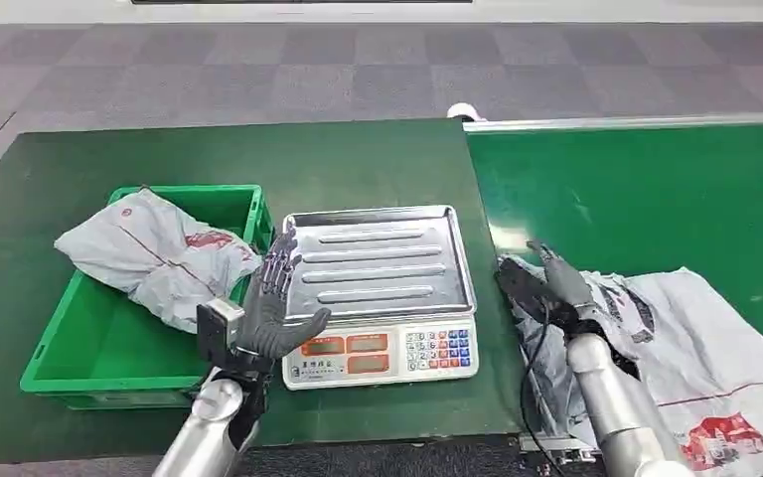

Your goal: Moved the parcel from conveyor to table for the left to box.

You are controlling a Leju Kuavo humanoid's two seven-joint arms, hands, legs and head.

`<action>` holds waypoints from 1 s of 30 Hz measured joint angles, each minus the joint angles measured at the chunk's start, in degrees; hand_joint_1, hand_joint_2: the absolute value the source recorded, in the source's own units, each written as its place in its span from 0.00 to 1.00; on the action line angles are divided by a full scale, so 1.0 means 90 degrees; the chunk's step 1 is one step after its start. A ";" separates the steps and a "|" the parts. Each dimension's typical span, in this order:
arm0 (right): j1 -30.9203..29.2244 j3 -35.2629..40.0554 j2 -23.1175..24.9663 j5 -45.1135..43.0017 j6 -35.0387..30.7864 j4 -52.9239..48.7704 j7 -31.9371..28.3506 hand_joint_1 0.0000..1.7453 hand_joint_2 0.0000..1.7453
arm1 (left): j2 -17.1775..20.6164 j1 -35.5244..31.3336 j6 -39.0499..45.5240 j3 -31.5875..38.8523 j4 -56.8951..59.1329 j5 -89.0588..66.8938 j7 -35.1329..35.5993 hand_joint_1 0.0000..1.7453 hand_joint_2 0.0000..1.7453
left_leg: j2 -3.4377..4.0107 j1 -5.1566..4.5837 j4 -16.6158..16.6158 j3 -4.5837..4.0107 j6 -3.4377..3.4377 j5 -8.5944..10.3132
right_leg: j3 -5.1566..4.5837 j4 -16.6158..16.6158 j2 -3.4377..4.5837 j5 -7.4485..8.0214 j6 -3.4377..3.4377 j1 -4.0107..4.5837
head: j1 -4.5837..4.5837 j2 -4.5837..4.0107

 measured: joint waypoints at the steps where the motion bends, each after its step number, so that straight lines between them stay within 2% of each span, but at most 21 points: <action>1: 0.0000 0.0087 -0.0015 0.0080 -0.0068 0.0024 0.0193 0.00 1.00 | 0.0000 0.0020 0.0000 0.0000 -0.0017 0.0000 0.0024 0.00 1.00 | 0.0001 0.0000 0.0000 0.0000 0.0000 0.0000 | 0.0000 0.0000 0.0002 0.0000 0.0000 0.0000 | 0.0000 0.0000; 4: -0.0001 0.0291 -0.0053 0.0165 -0.0143 0.0061 0.0336 0.00 1.00 | 0.0000 0.0036 0.0000 0.0000 -0.0046 0.0000 0.0046 0.00 1.00 | 0.0006 0.0000 0.0000 0.0002 -0.0001 0.0000 | -0.0001 0.0000 0.0009 0.0001 0.0000 0.0000 | 0.0000 0.0000; 9: 0.0023 0.0451 -0.0073 0.0777 -0.0408 0.0158 0.1578 0.00 1.00 | -0.0002 0.0087 0.0083 0.0000 -0.0097 -0.0012 0.0129 0.00 1.00 | -0.0004 0.0000 0.0000 -0.0001 -0.0001 0.0000 | 0.0000 -0.0001 0.0000 0.0000 0.0000 0.0000 | 0.0000 0.0000; 11: 0.0088 0.0456 -0.0070 0.0903 -0.0391 0.0158 0.1723 0.00 1.00 | -0.0002 0.0145 0.0117 0.0000 -0.0134 -0.0022 0.0146 0.00 1.00 | 0.0000 0.0000 0.0000 -0.0001 -0.0002 -0.0001 | -0.0001 -0.0001 0.0004 -0.0001 0.0000 0.0000 | -0.0002 0.0000; 14: 0.0196 0.0456 -0.0063 0.0913 -0.0015 0.0167 0.1747 0.00 1.00 | -0.0007 0.0158 0.0124 0.0000 -0.0131 -0.0029 0.0148 0.00 1.00 | -0.0001 0.0000 0.0000 -0.0001 -0.0001 -0.0002 | -0.0002 -0.0002 0.0003 -0.0004 0.0002 0.0000 | -0.0002 0.0000; 17: 0.0246 0.0456 -0.0063 0.0694 0.0507 0.0339 0.1459 0.00 1.00 | -0.0010 0.0146 0.0131 -0.0007 -0.0083 -0.0014 0.0148 0.00 1.00 | 0.0002 0.0000 0.0000 0.0002 -0.0001 -0.0002 | -0.0003 -0.0003 0.0004 -0.0004 0.0002 0.0000 | -0.0002 0.0000; 21: 0.0207 0.0459 -0.0073 0.0565 0.0751 0.0707 0.1285 0.00 1.00 | -0.0015 0.0112 0.0151 -0.0012 0.0007 -0.0005 0.0148 0.00 1.00 | 0.0009 0.0000 0.0000 0.0016 -0.0003 -0.0003 | 0.0006 -0.0005 0.0012 -0.0004 0.0002 0.0001 | -0.0002 0.0000; 22: 0.0167 0.0466 -0.0075 0.0553 0.0782 0.0811 0.1283 1.00 1.00 | -0.0015 0.0104 0.0158 -0.0012 0.0032 0.0000 0.0148 0.00 1.00 | 0.0010 0.0001 0.0000 0.0020 -0.0003 -0.0003 | 0.0011 -0.0005 0.0014 -0.0004 0.0002 0.0001 | 0.0000 0.0000; 30: -0.0130 0.0490 -0.0087 0.0337 0.0979 0.1459 0.1007 1.00 1.00 | -0.0024 0.0020 0.0182 -0.0015 0.0180 0.0000 0.0153 0.00 1.00 | 0.0019 0.0002 0.0000 0.0065 -0.0002 -0.0009 | 0.0056 -0.0008 0.0020 -0.0007 0.0000 0.0003 | 0.0000 0.0000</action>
